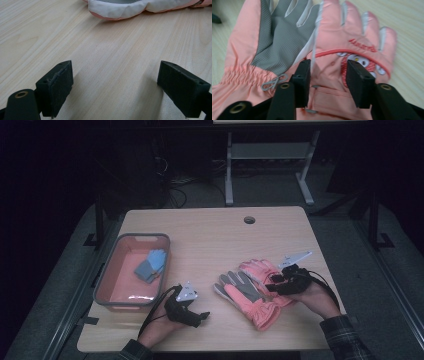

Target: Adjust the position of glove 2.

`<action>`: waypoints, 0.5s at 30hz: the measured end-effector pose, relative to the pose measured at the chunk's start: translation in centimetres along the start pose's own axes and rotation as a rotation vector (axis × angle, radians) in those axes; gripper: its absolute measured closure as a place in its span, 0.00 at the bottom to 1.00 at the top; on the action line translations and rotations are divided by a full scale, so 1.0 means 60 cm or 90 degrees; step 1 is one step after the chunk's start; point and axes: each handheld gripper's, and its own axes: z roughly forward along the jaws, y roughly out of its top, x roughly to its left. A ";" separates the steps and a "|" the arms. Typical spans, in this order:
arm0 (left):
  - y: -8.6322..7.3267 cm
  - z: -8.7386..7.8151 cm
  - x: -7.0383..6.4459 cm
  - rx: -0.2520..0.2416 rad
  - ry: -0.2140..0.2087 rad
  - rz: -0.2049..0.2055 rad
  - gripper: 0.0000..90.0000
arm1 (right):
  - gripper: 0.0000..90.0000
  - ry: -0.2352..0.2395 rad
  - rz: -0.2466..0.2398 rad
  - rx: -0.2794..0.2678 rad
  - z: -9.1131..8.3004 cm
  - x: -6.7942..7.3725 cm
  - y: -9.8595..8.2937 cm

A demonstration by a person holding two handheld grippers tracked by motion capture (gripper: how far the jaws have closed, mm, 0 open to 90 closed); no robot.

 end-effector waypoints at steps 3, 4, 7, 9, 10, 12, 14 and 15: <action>0.000 0.000 0.000 0.000 0.000 0.000 0.14 | 0.59 -0.013 -0.016 0.018 0.010 0.006 -0.001; 0.000 0.000 0.000 0.000 0.000 0.000 0.14 | 0.61 -0.021 -0.019 0.023 0.013 0.007 -0.002; 0.000 0.000 0.000 0.000 0.000 0.000 0.14 | 0.72 -0.024 -0.019 0.026 0.017 0.005 -0.003; 0.000 0.000 0.000 0.000 0.000 0.000 0.14 | 0.80 -0.021 -0.013 0.021 0.018 0.003 -0.005; 0.000 0.000 0.000 0.001 0.000 0.000 0.14 | 0.85 -0.020 -0.013 0.017 0.018 0.001 -0.007; 0.000 0.000 0.000 0.001 -0.001 0.001 0.14 | 0.91 -0.015 -0.011 0.009 0.016 -0.003 -0.010; 0.000 0.000 0.000 0.001 -0.001 0.000 0.14 | 0.92 -0.005 0.001 0.000 0.012 -0.008 -0.010; 0.000 0.000 0.000 0.002 -0.001 0.000 0.14 | 0.93 -0.001 0.010 -0.005 0.009 -0.011 -0.011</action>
